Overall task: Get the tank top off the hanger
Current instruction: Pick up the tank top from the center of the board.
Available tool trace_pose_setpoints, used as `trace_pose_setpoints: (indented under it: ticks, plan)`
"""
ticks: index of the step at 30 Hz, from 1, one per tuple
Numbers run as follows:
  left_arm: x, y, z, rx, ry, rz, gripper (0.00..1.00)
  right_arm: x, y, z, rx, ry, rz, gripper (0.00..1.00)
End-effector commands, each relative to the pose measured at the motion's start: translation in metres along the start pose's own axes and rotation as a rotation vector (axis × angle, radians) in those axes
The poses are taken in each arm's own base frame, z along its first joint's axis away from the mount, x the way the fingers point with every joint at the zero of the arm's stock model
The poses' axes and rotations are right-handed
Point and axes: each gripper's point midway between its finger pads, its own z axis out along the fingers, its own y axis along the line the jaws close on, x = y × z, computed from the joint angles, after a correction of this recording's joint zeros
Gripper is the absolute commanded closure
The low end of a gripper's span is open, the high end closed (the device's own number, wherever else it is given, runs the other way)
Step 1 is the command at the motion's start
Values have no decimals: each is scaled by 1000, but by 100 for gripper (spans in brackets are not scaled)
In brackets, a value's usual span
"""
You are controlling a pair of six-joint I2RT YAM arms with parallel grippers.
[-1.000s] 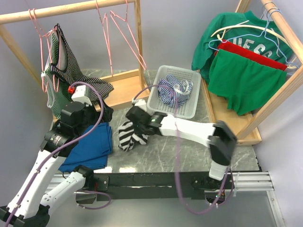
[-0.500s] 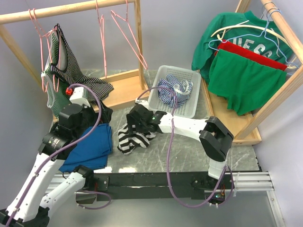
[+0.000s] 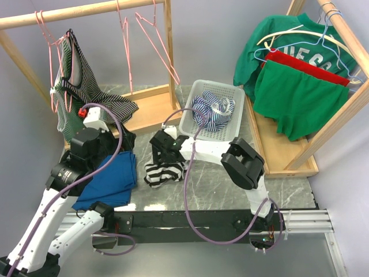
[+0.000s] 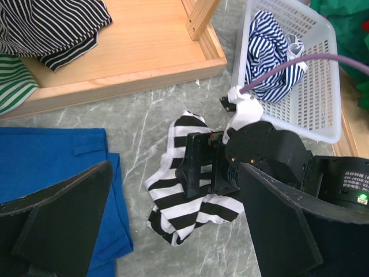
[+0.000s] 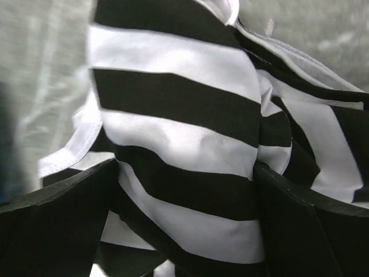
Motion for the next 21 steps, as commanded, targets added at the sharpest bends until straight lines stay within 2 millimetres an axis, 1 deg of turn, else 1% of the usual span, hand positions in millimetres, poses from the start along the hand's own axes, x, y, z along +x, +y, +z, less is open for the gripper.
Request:
trace_pose_setpoints:
  ticks: [1, 2, 4, 5, 7, 8, 9, 10, 11, 13, 14, 15, 16, 17, 18, 19, 20, 21]
  plan:
    - [-14, -2, -8, 2, -48, -16, 4, 19, -20, 8, 68, 28, 17, 0]
    - [-14, -2, -8, 3, -47, -18, 4, 28, -27, 11, 82, 44, 6, 0]
    - [-13, -3, -7, 7, -45, -18, 4, 38, -33, 15, 93, 63, -2, 0]
    - [-12, -3, -6, 8, -43, -19, 4, 40, -35, 16, 95, 68, -6, 5]
    - [-11, -3, -5, 9, -35, -16, 4, 46, -40, 19, 111, 79, -11, 19]
    - [-10, -4, -4, 11, -31, -17, 4, 49, -42, 20, 115, 84, -13, 30]
    - [-9, -4, -4, 10, -27, -16, 4, 51, -41, 21, 109, 88, -14, 35]
    - [-8, -4, -3, 10, -23, -17, 4, 53, -45, 21, 118, 89, -18, 43]
    - [-9, -4, -3, 14, -28, -20, 4, 55, -46, 21, 121, 87, -21, 57]
    - [-7, -4, -3, 15, -26, -21, 4, 55, -48, 17, 119, 84, -24, 71]
    - [-8, -4, -3, 17, -26, -22, 4, 54, -47, 15, 114, 75, -27, 80]
    - [-6, -4, -2, 16, -22, -21, 4, 48, -44, 8, 91, 55, -20, 86]
    - [-5, -4, -1, 16, -18, -22, 4, 51, -46, 5, 84, 56, -21, 90]
    - [-4, -4, -1, 14, -14, -21, 4, 50, -43, 1, 58, 56, -23, 94]
    - [-4, -4, -1, 16, -13, -21, 4, 40, -37, -13, 20, 22, -11, 98]
    - [-3, -3, -1, 15, -10, -20, 4, 40, -41, -19, 16, 12, -8, 100]
    - [-2, -3, 0, 14, -11, -20, 4, 36, -40, -27, 3, -3, 2, 100]
    - [-1, -3, 0, 13, -10, -18, 4, 22, -40, -46, -17, -50, 17, 100]
